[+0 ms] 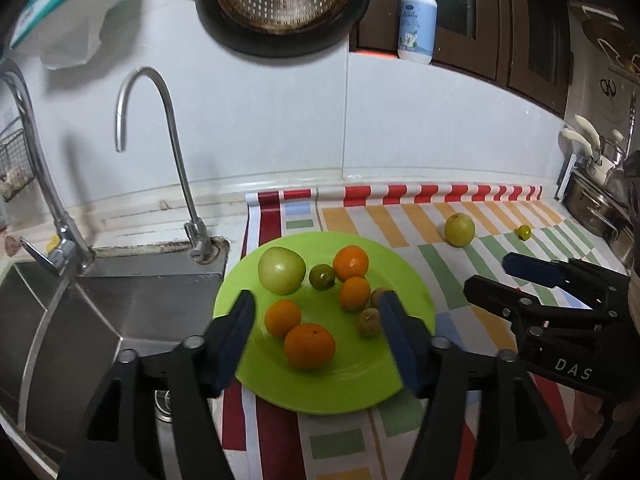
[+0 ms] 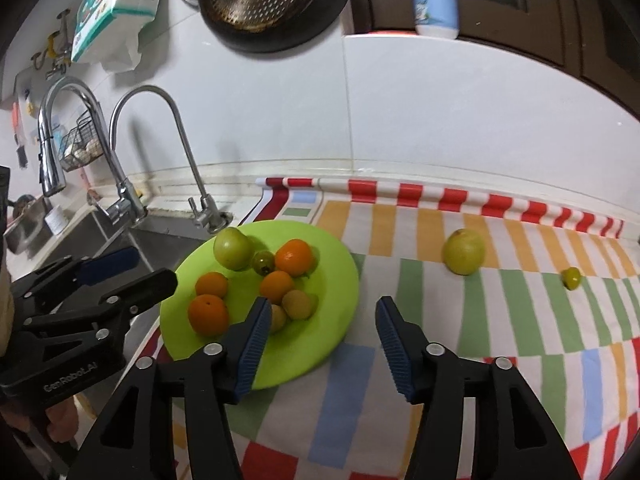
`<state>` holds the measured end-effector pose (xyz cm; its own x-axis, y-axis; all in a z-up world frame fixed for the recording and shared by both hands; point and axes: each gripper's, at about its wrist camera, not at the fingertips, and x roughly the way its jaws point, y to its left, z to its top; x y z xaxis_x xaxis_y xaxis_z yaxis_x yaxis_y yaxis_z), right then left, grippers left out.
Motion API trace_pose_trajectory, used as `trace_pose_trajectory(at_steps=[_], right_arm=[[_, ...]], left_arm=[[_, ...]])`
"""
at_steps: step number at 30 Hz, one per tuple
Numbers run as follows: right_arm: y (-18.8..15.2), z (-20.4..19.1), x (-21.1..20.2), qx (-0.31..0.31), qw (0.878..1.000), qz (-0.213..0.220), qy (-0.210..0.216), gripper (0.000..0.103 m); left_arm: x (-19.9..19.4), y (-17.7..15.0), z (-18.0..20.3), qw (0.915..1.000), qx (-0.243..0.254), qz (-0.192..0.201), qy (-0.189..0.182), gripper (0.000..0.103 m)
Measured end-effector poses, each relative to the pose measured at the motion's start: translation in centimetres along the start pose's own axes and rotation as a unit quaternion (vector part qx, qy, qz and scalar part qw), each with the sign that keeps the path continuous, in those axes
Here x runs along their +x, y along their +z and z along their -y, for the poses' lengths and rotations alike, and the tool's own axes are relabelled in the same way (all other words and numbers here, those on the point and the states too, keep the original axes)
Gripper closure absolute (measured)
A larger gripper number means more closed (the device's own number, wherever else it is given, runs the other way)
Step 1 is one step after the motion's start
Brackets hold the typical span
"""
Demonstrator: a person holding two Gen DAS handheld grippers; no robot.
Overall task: Organize fruits
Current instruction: 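Move both open tools toward the last two green fruits on the cloth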
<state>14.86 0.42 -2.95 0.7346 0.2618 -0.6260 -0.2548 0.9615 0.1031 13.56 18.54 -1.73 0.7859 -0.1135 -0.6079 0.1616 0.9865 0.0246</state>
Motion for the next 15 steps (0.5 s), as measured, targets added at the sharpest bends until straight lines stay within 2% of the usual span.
trace_pose_trajectory(at_steps=[6,15], right_arm=[[-0.8,0.6,-2.5,0.008,1.0,0.018,-0.023,0.035],[-1.9,3.0,-6.0,0.017,0.998,0.034,-0.049,0.028]], left_arm=[[-1.6,-0.3,1.3,0.9997,0.004,0.01,0.021,0.021],[-3.1,-0.6,4.3,0.9994,-0.001,0.015,0.029,0.014]])
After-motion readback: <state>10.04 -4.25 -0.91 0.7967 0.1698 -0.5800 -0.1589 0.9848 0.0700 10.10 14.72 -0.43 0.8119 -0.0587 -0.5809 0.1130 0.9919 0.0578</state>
